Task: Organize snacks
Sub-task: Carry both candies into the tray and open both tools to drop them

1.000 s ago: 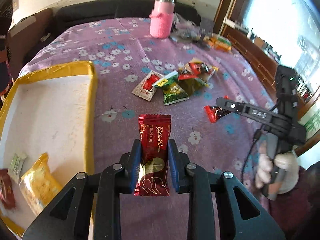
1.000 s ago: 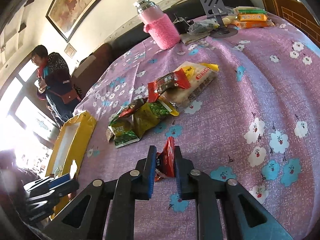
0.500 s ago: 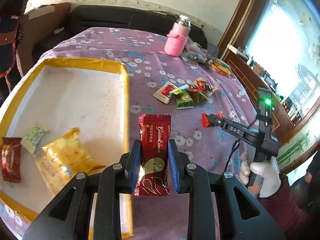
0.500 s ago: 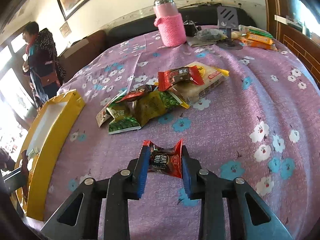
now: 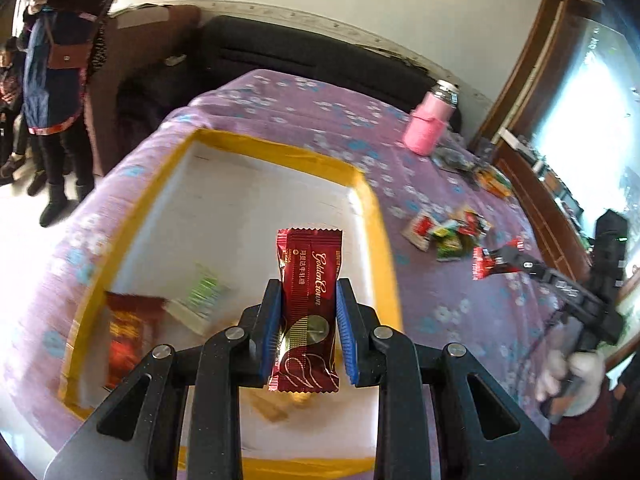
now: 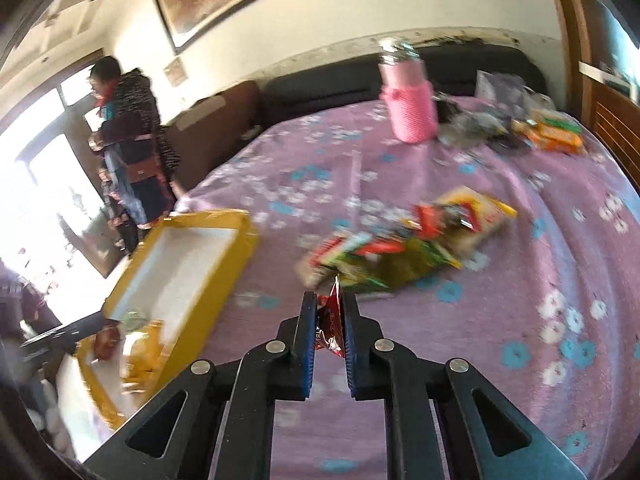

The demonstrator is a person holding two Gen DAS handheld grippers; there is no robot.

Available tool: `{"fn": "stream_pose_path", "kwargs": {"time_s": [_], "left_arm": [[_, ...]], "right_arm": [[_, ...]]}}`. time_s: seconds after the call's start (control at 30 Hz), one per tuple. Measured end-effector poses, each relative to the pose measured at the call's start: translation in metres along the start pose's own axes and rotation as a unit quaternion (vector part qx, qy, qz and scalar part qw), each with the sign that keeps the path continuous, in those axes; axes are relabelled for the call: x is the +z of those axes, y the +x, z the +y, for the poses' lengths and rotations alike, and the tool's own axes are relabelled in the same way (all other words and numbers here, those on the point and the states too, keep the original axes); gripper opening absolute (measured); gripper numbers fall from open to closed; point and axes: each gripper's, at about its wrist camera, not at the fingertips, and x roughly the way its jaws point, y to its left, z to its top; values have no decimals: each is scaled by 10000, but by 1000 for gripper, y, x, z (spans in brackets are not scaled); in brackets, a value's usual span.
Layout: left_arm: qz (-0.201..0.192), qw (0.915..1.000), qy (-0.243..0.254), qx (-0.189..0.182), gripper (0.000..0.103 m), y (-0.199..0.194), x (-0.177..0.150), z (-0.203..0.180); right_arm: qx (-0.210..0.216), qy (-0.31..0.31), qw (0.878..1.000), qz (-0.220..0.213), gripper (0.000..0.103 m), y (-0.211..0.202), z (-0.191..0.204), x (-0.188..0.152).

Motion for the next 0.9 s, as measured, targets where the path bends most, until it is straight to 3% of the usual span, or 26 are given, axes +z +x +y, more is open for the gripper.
{"fn": "stream_pose_path", "kwargs": {"time_s": [0.3,0.47,0.67,0.9], "left_arm": [[250,9988,-123,404,24,28,31,40],[502,9975,-157,465,24,55,45,52],[615,9963,-312,513,27,69,50,58],[509,9953,-760,330,37,59,48,69]], "right_arm": [[1151,-296,9904,710,12,48,95,18],[1258,-467,9847,1110,12,92,138,10],[1342,-346,9783,1543,14,133,151,1],[1196,-464,9828,1332,28,125,145,3]]}}
